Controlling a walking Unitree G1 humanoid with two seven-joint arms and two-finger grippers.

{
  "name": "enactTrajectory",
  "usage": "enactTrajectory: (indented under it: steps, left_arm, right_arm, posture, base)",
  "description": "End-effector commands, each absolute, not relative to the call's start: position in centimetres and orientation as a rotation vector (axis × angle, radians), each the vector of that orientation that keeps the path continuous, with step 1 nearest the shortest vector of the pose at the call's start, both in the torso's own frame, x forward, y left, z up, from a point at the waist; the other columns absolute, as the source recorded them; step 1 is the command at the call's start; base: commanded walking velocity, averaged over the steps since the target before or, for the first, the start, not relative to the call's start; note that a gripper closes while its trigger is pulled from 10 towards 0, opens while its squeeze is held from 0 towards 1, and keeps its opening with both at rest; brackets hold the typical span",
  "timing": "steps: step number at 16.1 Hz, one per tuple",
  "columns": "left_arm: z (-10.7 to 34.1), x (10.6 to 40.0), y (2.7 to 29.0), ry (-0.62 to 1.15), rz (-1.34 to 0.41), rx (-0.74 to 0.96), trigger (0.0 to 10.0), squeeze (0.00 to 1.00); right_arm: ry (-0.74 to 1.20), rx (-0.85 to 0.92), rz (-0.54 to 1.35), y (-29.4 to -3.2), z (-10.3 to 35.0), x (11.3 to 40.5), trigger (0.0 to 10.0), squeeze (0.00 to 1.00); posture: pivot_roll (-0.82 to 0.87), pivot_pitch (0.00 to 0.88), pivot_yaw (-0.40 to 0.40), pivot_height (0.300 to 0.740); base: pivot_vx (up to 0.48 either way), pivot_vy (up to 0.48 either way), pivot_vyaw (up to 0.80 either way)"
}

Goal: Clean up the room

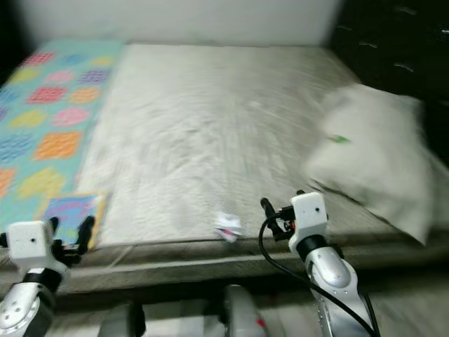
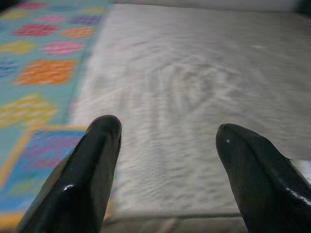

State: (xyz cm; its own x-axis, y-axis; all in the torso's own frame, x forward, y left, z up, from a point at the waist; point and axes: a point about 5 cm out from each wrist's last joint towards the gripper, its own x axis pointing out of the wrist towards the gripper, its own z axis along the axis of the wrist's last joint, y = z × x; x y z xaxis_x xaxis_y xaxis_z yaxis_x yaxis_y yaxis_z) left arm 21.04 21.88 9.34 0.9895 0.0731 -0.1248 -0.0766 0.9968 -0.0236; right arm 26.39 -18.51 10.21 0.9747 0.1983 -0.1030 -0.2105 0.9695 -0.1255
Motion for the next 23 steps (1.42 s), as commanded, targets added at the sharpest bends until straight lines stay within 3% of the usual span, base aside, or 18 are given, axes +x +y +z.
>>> enactTrajectory:
  steps: [1,10,15,19,23]
  left_arm:
    - [9.5,21.2,21.7,0.124,0.060,-0.020,10.0,0.00]
    - [9.5,20.7,21.7,0.135,0.061,-0.025,10.0,0.00]
    - [9.6,20.5,21.9,0.134,0.085,-0.018,10.0,0.00]
    - [9.6,20.5,22.0,0.137,0.086,-0.020,10.0,0.00]
    - [9.7,20.6,22.0,0.136,0.085,-0.020,10.0,0.00]
  right_arm:
    - [0.092,-0.135,0.194,-18.9,10.3,26.3,10.0,0.00]
    - [0.085,-0.128,0.233,-18.6,10.5,25.9,10.0,0.00]
    - [0.091,-0.133,0.364,-17.7,10.5,24.6,10.0,0.00]
    - [0.083,-0.132,0.394,-17.4,10.5,24.3,10.0,0.00]
    - [0.090,-0.162,0.383,-17.5,10.5,24.4,10.0,0.00]
  posture:
    - [-0.09,0.053,-0.049,0.597]
    - [-0.09,0.079,-0.051,0.597]
    - [-0.09,0.094,-0.048,0.597]
    - [-0.09,0.100,-0.046,0.553]
    - [-0.09,0.101,-0.045,0.549]
  base:
    - [0.000,0.000,-0.80]
    - [0.000,0.000,-0.09]
    - [0.000,0.000,0.00]
    - [0.000,0.000,0.24]
    - [0.000,0.000,0.00]
